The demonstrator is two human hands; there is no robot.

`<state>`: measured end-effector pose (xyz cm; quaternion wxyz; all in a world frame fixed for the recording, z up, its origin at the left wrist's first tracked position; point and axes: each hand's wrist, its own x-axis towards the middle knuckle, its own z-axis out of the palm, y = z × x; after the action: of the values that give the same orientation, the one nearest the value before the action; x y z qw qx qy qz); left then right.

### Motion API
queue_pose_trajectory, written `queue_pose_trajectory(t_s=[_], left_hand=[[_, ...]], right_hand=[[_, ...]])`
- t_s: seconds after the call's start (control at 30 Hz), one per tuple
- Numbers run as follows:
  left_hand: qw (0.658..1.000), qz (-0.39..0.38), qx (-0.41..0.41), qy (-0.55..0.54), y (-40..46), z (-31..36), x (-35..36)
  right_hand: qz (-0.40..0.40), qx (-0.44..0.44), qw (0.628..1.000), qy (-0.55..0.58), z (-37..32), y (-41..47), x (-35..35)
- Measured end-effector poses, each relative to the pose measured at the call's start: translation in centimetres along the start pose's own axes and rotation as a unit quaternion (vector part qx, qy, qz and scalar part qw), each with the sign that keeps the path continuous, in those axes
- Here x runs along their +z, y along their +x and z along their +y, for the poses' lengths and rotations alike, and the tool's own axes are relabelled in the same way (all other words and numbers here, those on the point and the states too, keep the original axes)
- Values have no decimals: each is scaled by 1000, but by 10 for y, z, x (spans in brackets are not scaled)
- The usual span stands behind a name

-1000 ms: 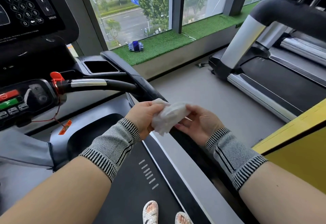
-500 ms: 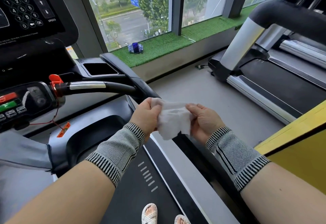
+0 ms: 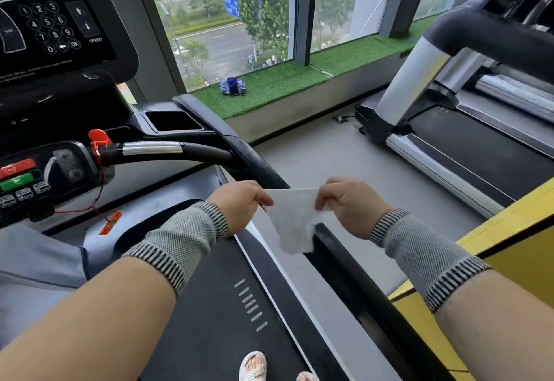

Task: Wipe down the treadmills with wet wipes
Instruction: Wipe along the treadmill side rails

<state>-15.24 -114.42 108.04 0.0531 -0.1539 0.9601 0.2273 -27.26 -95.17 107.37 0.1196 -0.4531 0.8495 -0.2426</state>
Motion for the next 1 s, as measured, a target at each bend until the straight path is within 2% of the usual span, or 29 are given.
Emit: queue_pose_trajectory(t_s=[0.03,0.1,0.17,0.23,0.33,0.4,0.53,0.57,0.67,0.8,0.93,1.0], left_hand=[[1000,16,-4,-24,1,-1,2],[983,61,-34,-171,0,-2,3],[936,69,-71,-338,-1,-5,2],[900,62,-89,-423,-3,-6,1],[848,68,-97,-516,-6,1,3],[824,91,-111,-548,-7,5,3],[760,88,-168,-622,-6,3,5],[754,80,-176,-628,-7,4,5],[768,88,-175,-609,-7,6,12],[783,164,-169,-575,-6,4,22],[815,196,-160,-521,-4,-1,28],[829,214,-176,-486,-4,-4,28]], right_hand=[[-8,-2,1000,-27,-1,0,0],[-25,25,999,-1,-7,-2,-2],[-9,85,984,154,-8,-1,-6],[19,133,943,306,-8,0,-7],[45,173,866,466,-8,-1,-4],[63,192,820,535,-9,-1,-3],[90,200,799,560,-10,-1,0],[100,200,796,562,-11,0,2],[117,194,791,568,-13,0,7],[119,192,797,559,-16,0,11],[135,188,820,523,-15,4,10],[128,182,844,489,-14,6,8]])
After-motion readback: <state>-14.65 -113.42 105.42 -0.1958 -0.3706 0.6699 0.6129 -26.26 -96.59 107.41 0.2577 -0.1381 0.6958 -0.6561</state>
